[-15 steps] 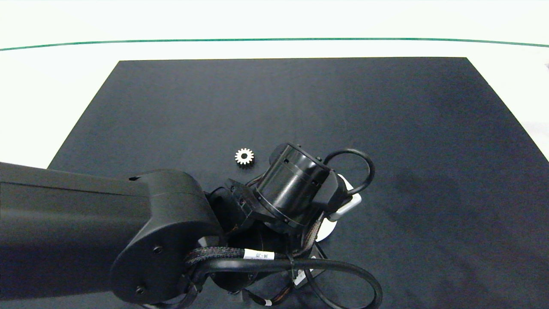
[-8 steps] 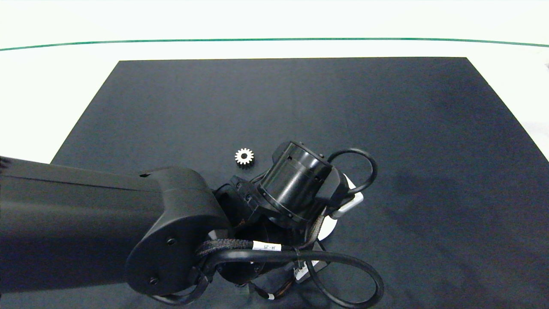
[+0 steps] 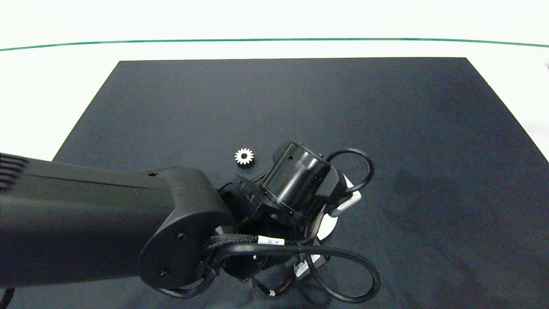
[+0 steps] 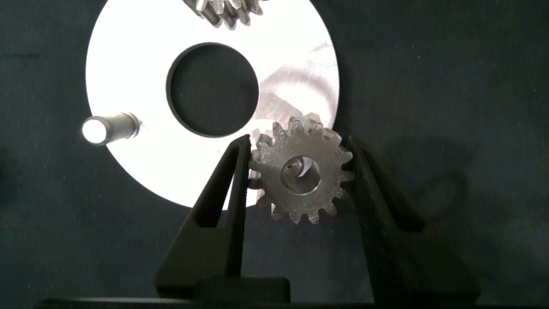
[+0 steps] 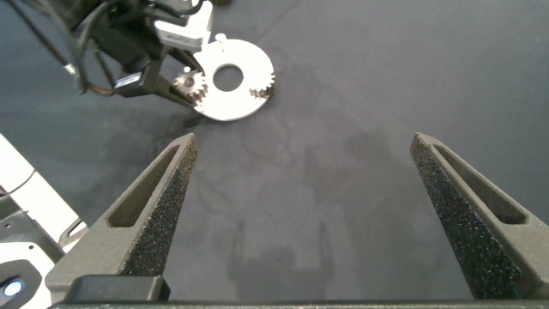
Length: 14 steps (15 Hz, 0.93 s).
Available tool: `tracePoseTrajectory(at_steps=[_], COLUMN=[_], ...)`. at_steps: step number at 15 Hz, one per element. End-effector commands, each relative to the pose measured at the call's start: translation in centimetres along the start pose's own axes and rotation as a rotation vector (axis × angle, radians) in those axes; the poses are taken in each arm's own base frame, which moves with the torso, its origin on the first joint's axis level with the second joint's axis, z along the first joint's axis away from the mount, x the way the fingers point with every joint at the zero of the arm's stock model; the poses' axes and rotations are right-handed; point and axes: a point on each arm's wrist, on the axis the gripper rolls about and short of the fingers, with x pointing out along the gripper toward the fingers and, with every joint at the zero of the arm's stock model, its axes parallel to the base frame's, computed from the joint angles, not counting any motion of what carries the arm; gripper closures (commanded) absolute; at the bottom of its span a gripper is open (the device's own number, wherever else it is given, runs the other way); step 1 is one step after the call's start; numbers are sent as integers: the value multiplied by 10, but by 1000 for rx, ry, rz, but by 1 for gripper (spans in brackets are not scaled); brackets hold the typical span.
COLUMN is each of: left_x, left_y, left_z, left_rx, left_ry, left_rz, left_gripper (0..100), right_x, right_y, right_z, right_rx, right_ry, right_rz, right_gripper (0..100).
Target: Install three planetary gears onto the carrier pins
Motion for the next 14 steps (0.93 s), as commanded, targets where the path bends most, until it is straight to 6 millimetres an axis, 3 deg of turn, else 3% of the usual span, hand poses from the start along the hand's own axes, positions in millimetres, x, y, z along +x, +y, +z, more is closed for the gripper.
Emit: tracePoseTrajectory(at_steps=[1, 4, 5, 12, 14], left_x=[2, 2, 1, -5, -31], left_y=[0, 1, 1, 2, 13], left_z=[-1, -1, -1, -3, 2], left_rx=[3, 2, -1, -8, -76], left_ry=[7, 9, 5, 7, -58], left_rz=[2, 4, 4, 4, 22], left_gripper=[81, 81, 0, 0, 0], right_x=[0, 0, 0, 1, 1], right_y=[0, 0, 0, 1, 1], right_z=[0, 0, 0, 0, 0], right_rx=[-4, -4, -4, -5, -5], right_ry=[0, 2, 2, 2, 2], right_rz=[5, 5, 5, 9, 9], right_gripper=[0, 0, 0, 0, 0])
